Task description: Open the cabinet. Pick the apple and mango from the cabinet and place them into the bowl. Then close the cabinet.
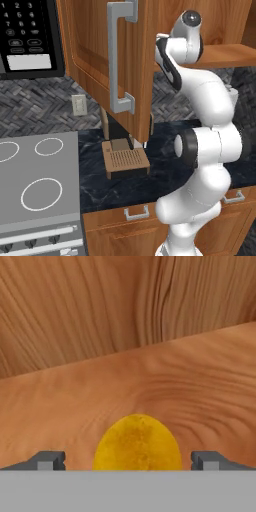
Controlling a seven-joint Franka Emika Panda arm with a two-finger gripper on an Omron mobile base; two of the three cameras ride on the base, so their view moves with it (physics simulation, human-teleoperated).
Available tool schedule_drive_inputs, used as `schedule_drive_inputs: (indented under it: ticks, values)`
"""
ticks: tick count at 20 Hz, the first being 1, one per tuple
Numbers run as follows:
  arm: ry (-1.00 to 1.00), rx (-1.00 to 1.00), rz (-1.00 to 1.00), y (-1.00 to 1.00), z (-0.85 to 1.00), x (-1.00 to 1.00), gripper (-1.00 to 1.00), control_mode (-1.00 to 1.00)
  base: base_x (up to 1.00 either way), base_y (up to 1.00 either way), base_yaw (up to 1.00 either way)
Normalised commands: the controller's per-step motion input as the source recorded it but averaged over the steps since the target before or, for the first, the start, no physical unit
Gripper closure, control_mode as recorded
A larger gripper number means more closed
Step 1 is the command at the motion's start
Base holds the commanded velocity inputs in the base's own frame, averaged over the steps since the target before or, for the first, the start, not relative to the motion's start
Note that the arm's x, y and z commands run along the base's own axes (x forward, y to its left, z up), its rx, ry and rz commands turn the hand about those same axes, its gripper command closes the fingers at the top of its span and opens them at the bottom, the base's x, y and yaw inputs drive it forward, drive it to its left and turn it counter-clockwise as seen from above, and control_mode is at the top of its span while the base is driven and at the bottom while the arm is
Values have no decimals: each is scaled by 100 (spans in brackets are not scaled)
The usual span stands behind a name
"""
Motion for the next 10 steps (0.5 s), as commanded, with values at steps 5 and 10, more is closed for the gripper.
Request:
schedule_drive_inputs:
  ticks: [5, 10]
  values:
    - [1, 0, -1, -9, -19, 29, -100, -100, 0, 0, 0]
    - [0, 0, -1, -7, -33, 21, -100, -100, 0, 0, 0]
